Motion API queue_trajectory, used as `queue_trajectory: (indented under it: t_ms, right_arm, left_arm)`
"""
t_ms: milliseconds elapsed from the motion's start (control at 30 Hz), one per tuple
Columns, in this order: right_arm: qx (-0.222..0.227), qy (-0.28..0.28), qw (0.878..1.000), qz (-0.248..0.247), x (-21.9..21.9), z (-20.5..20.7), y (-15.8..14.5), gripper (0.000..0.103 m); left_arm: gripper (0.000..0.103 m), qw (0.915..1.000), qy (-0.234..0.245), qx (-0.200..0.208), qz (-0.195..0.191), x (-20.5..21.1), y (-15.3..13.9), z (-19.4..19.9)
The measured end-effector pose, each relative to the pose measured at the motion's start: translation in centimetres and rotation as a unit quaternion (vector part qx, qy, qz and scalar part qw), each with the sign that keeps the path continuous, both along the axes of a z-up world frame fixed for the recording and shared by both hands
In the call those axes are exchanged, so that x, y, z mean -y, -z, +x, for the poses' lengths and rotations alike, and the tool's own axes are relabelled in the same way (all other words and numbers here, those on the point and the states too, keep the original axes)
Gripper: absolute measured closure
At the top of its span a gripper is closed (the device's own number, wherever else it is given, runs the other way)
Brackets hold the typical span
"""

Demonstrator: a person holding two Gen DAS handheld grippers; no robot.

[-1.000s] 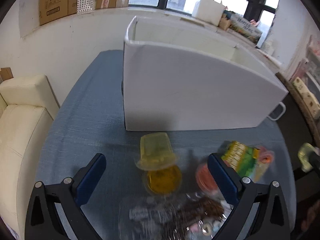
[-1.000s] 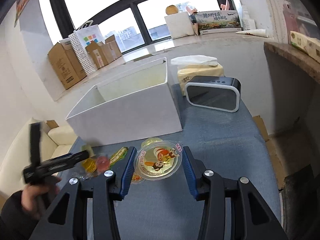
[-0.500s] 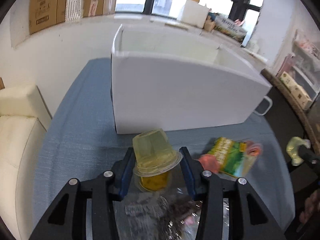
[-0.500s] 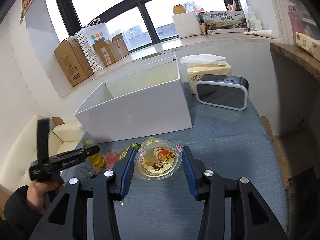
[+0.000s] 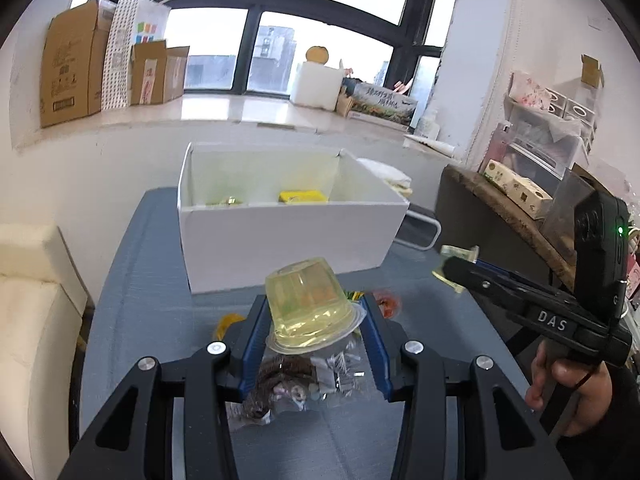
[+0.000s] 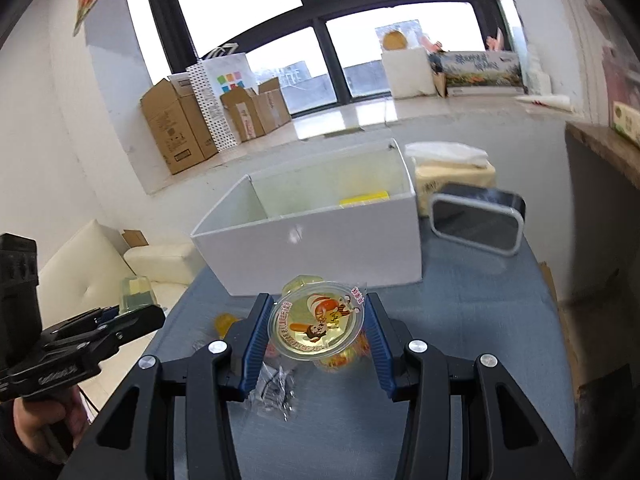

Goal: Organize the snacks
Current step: 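Grasp the pale green jelly cup with the left gripper while the right gripper holds its cup, then lower both held jelly cups into the white box and open both grippers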

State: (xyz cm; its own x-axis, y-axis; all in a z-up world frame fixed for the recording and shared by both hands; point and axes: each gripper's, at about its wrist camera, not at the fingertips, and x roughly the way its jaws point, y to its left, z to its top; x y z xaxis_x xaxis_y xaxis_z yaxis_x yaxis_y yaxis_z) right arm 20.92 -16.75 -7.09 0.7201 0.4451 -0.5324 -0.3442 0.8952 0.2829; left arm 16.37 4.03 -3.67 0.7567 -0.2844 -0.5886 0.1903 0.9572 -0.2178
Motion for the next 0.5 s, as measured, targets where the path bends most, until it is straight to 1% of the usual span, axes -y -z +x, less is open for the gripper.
queue_trajectory:
  t_ms: [67,200,233,300,367,433,500]
  right_arm:
    - [0.01,-0.004,1.0,-0.005,-0.4,0.6,-0.8,0.053]
    - [0.036,-0.007,0.999,-0.02,-1.0,3.1,-2.3,0.053]
    - [0.041,-0.004,0.999,-0.018,-1.1,4.4,-2.7,0.053]
    - [0.033,-0.004,0.999,-0.009,-1.3,7.0,-3.1,0.053]
    - [0.031,-0.005,0.999,-0.008,-1.7,10.0,-3.5,0.053]
    - [0.03,-0.014,0.999,-0.001,-2.0,12.4,-3.7,0.053]
    - [0.022,-0.011,1.0,-0.011,-2.3,14.8,-3.6,0.052]
  left_arm:
    - [0.054,1.0,0.0,0.004,0.0,0.4,-0.7,0.8]
    - [0.054,0.9997,-0.003,0.019,0.015,1.0,-2.3,4.4]
    - [0.054,0.9997,-0.002,0.022,0.013,1.0,-2.6,5.4]
    - [0.054,0.9995,-0.011,0.021,0.02,0.9,-3.3,8.2]
    - [0.054,0.9992,-0.013,0.03,0.022,0.8,-4.0,11.3]
    - [0.054,0.9993,-0.016,0.026,0.021,0.6,-4.1,13.9]
    - [0.051,0.9997,-0.01,0.014,0.015,0.5,-3.8,16.0]
